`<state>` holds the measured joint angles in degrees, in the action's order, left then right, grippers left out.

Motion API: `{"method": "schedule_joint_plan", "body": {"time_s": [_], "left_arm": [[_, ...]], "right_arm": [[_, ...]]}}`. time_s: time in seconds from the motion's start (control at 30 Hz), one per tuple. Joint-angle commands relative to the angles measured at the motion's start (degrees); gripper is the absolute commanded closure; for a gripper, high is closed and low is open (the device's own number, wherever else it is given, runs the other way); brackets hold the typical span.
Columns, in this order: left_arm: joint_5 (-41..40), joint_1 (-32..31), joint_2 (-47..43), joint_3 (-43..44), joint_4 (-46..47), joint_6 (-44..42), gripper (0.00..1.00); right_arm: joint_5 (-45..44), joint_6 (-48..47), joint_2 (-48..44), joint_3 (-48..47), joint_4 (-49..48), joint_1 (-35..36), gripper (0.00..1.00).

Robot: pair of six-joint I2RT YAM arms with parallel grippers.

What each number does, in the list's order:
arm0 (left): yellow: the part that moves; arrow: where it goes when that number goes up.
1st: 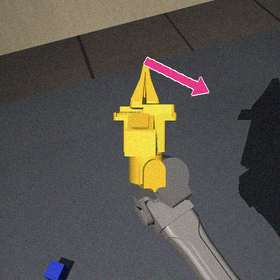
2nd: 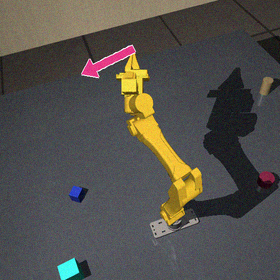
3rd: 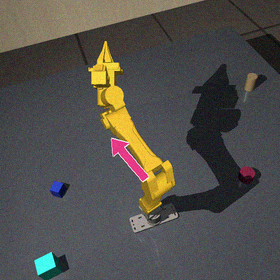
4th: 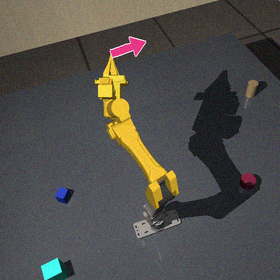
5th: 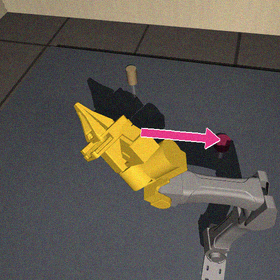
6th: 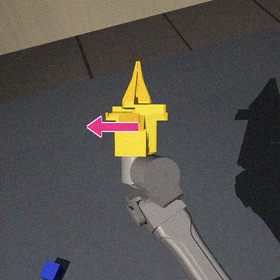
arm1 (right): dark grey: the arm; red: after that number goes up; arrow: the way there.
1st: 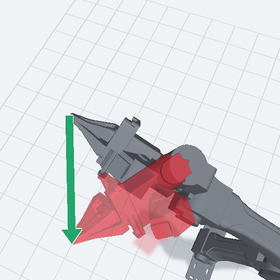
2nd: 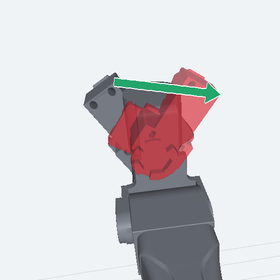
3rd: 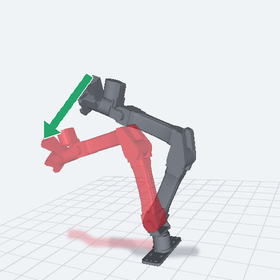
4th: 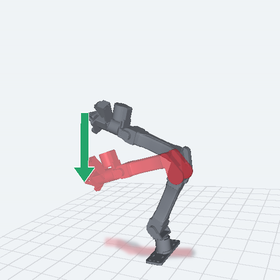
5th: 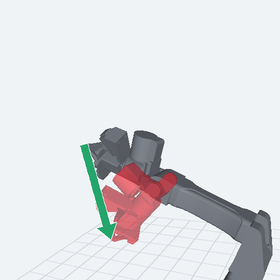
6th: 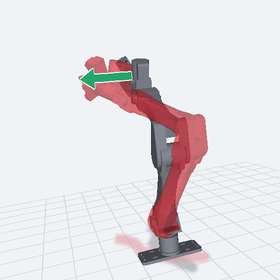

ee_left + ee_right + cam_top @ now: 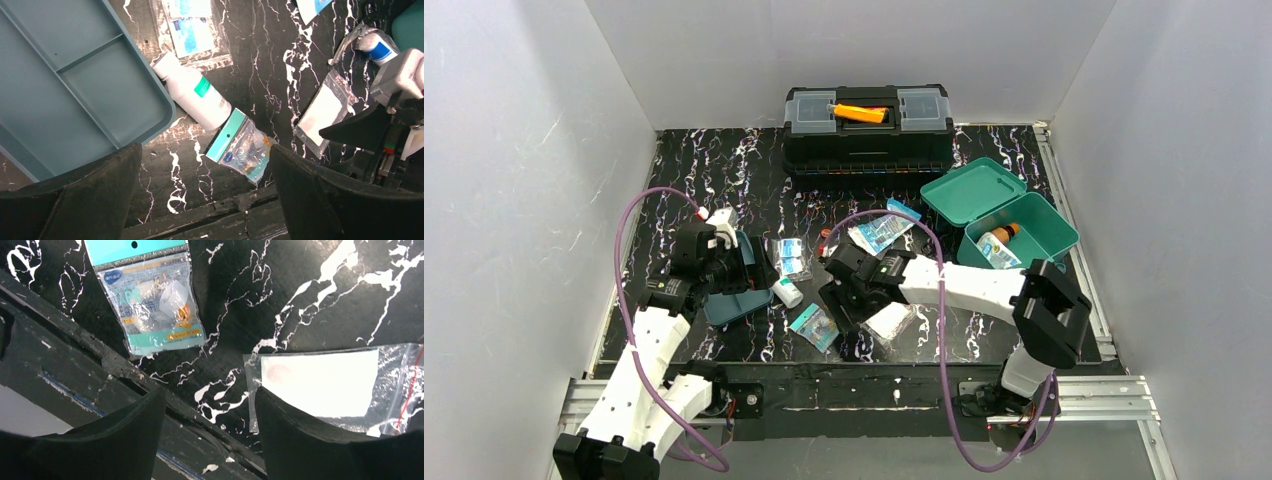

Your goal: Organize the medicine kit

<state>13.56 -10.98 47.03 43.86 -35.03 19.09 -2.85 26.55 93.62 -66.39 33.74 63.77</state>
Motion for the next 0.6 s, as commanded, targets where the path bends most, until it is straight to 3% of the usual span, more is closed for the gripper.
{"method": "schedule_joint_plan", "body": {"time_s": [0.0, 0.57], "left_arm": [[-4.22, -0.16, -1.49, 0.93, -2.01, -0.03, 0.01], [-6.97, -0.11, -1.65, 1.27, -3.11, 0.24, 0.0]], "right_arm": [[-0.67, -1.47, 1.86, -3.46, -4.43, 0.52, 0.28], [-1.64, -1.04, 12.57, -8.86, -6.19, 1.76, 0.3]]}}
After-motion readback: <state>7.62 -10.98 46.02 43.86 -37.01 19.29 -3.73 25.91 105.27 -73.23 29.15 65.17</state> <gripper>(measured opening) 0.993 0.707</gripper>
